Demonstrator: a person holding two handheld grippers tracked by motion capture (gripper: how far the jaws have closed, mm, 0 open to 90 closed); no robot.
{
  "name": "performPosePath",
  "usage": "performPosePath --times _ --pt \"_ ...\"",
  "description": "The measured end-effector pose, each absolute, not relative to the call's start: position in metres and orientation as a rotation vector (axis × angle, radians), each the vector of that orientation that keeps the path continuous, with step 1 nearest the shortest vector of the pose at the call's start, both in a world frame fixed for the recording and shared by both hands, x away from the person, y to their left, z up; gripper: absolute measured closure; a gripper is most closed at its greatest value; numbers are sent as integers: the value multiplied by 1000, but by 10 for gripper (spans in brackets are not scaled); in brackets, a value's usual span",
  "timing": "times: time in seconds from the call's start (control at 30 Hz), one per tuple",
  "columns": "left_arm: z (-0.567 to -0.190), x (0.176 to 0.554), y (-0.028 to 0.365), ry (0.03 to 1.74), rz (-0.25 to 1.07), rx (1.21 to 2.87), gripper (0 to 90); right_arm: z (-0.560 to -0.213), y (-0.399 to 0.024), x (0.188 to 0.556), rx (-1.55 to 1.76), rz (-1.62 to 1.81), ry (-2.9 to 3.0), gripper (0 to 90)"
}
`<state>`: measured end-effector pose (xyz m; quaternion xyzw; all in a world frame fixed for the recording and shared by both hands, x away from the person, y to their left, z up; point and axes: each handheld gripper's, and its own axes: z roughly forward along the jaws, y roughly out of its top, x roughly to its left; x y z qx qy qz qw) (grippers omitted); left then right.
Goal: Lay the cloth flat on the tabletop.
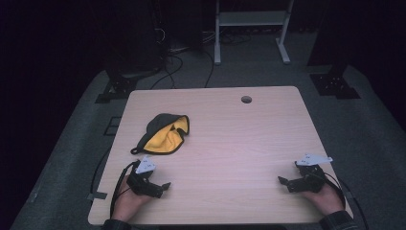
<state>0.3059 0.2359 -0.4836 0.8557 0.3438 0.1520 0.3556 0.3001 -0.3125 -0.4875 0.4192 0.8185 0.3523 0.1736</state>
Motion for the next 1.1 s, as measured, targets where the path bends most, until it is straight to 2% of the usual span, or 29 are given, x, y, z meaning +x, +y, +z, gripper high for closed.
performPosePath --times 0.4,0.63,0.9,1.1 --pt "-478 304 232 903 373 2213 0 -488 -313 300 1182 999 2326 51" --pt "-461 305 237 906 406 2187 0 -488 -313 300 1184 999 2324 50" --pt "-442 317 239 907 464 2142 0 -488 -313 300 1187 1000 2323 50" --pt "-434 341 244 931 491 2129 0 -488 -312 301 1185 994 2326 40"
